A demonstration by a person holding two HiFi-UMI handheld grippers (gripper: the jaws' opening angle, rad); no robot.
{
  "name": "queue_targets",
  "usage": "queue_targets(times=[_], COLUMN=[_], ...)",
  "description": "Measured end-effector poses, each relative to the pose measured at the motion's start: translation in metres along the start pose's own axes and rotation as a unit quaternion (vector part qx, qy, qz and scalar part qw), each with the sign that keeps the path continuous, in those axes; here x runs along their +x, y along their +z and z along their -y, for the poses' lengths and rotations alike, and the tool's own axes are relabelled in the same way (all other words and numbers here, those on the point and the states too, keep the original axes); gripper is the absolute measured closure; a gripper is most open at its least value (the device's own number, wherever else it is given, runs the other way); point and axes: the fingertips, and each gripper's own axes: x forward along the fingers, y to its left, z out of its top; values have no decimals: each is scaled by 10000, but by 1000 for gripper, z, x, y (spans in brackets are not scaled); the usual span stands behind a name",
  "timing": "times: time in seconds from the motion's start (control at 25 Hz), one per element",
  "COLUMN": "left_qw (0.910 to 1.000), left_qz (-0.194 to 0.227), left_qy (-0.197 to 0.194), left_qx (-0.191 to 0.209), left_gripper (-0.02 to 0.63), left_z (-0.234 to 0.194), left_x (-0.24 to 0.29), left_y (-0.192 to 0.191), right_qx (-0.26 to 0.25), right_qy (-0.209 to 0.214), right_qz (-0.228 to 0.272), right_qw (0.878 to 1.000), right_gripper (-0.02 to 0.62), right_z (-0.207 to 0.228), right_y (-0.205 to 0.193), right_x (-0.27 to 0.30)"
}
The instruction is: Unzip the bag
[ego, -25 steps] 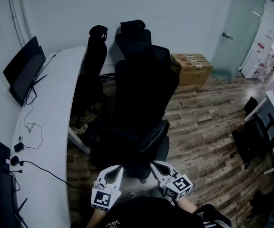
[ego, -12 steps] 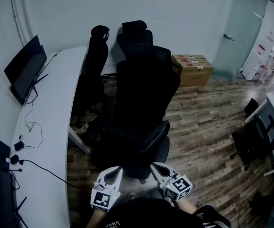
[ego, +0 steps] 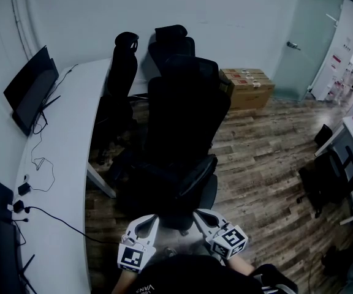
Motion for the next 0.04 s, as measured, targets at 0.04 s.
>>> queue_targets(times=[0.04], left_qw=[10000], left_qz=[-61], left_qy=[-14], left_qx=[-20], left_gripper=[588], left_z=[1], left_x=[1], left_y=[-2], right_qx=[15], right_qy=[6], right_qz=[8], right_qw=[10000], right_gripper=[552], right_z=[1], right_y=[0], right_x=[0])
